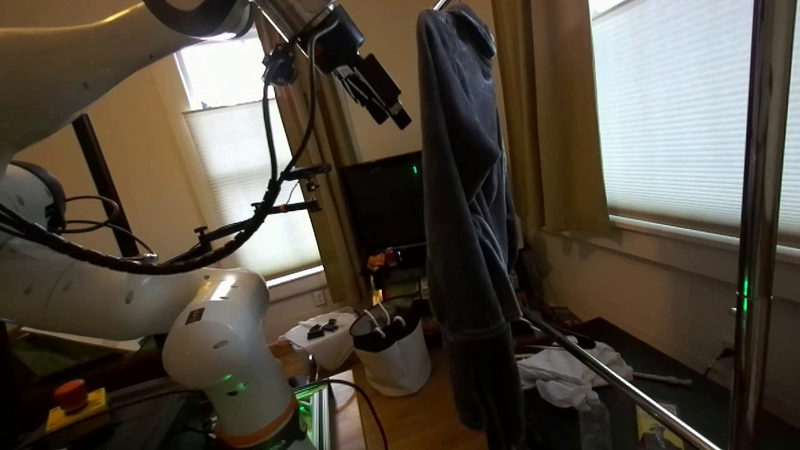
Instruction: Hang the robe on the bottom railing
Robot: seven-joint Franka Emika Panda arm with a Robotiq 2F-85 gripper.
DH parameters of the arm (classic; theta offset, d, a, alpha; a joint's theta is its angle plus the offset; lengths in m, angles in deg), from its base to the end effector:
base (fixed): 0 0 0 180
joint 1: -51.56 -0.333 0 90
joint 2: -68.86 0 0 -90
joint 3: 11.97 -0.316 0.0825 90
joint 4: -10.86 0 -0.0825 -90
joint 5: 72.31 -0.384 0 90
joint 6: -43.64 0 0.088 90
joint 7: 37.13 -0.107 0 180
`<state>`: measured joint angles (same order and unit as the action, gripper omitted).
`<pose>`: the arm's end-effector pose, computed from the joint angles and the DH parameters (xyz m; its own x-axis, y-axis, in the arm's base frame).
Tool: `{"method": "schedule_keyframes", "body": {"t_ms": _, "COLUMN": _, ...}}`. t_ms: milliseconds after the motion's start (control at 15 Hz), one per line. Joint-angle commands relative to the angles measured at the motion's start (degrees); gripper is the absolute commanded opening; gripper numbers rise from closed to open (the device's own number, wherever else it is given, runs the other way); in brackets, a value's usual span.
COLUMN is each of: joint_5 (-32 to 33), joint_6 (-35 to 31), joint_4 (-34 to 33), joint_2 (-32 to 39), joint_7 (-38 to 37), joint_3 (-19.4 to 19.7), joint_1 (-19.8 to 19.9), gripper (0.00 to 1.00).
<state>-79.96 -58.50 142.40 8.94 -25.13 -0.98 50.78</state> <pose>0.2342 -0.0712 0.7101 0.8433 0.0212 0.5369 0.1395 -0.9736 -0.1807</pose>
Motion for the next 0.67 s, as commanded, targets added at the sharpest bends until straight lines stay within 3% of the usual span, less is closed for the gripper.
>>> {"method": "schedule_keyframes", "body": {"t_ms": 0, "joint_5": -3.3, "joint_6": 0.0, "joint_4": -5.1, "joint_2": 1.1, "joint_7": 6.2, "joint_3": 2.2, "joint_1": -5.6, "gripper": 1.0}}
{"method": "schedule_keyframes", "body": {"t_ms": 67, "joint_5": -1.3, "joint_6": 0.1, "joint_4": -2.9, "joint_2": 0.2, "joint_7": 3.7, "joint_3": 1.2, "joint_1": -2.3, "gripper": 1.0}}
{"method": "schedule_keyframes", "body": {"t_ms": 267, "joint_5": -1.5, "joint_6": 0.1, "joint_4": -3.6, "joint_2": 0.4, "joint_7": 4.0, "joint_3": 1.3, "joint_1": -2.8, "gripper": 1.0}}
{"method": "schedule_keyframes", "body": {"t_ms": 467, "joint_5": -8.2, "joint_6": -6.4, "joint_4": -4.3, "joint_2": 0.0, "joint_7": 4.1, "joint_3": 2.7, "joint_1": -5.5, "gripper": 1.0}}
{"method": "schedule_keyframes", "body": {"t_ms": 600, "joint_5": -10.2, "joint_6": -6.9, "joint_4": -7.0, "joint_2": -0.3, "joint_7": 7.6, "joint_3": 3.5, "joint_1": -8.2, "gripper": 1.0}}
